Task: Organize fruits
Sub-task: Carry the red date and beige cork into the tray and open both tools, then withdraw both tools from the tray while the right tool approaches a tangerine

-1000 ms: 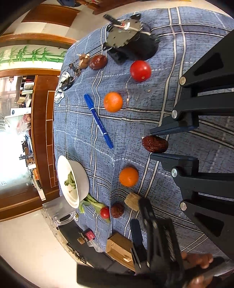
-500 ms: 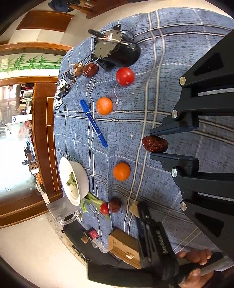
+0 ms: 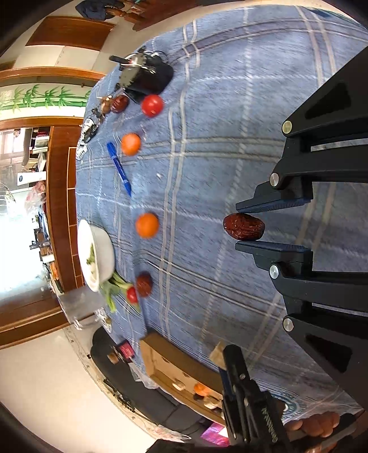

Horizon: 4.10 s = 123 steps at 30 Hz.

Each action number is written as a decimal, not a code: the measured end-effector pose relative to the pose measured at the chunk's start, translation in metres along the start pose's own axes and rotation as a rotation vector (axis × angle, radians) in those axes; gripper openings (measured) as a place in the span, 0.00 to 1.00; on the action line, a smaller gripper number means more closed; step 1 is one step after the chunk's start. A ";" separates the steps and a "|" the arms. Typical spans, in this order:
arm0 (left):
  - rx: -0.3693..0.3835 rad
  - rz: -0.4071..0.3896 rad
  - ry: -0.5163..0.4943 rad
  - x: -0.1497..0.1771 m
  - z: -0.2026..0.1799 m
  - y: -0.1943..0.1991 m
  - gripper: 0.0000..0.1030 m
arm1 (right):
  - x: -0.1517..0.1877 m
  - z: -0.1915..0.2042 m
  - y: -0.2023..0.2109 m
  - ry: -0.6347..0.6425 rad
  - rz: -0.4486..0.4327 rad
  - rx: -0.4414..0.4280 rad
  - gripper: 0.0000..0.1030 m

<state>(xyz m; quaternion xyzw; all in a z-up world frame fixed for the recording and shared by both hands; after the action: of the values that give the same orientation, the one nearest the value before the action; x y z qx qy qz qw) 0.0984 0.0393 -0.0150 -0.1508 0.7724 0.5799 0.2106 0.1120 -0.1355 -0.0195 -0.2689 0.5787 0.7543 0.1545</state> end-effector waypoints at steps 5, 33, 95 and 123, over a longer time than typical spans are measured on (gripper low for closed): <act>0.007 -0.008 0.002 0.015 0.010 0.018 0.27 | 0.009 0.023 0.007 0.003 -0.004 -0.006 0.20; -0.026 -0.133 0.171 0.026 0.128 0.103 0.27 | -0.016 0.183 -0.019 0.188 0.017 -0.122 0.21; -0.246 -0.045 0.214 0.068 0.225 0.080 0.28 | -0.003 0.301 -0.093 0.501 0.120 -0.129 0.22; -0.320 -0.180 0.223 0.056 0.185 0.109 0.61 | 0.007 0.250 -0.027 0.355 0.084 -0.148 0.24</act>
<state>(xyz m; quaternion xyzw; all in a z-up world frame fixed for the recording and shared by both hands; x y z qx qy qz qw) 0.0253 0.2477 0.0036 -0.3138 0.6725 0.6537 0.1483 0.0639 0.1107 0.0017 -0.3840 0.5507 0.7411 -0.0018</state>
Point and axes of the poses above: each gripper's, at about its wrist camera, not at the fingertips, and y roughly against the way its jaws point, z to its left, x to its underside, the point moved 7 cm from there along -y, roughly the way its jaws point, and after that the axes turned 1 degree about z, right-handed, at the moved point
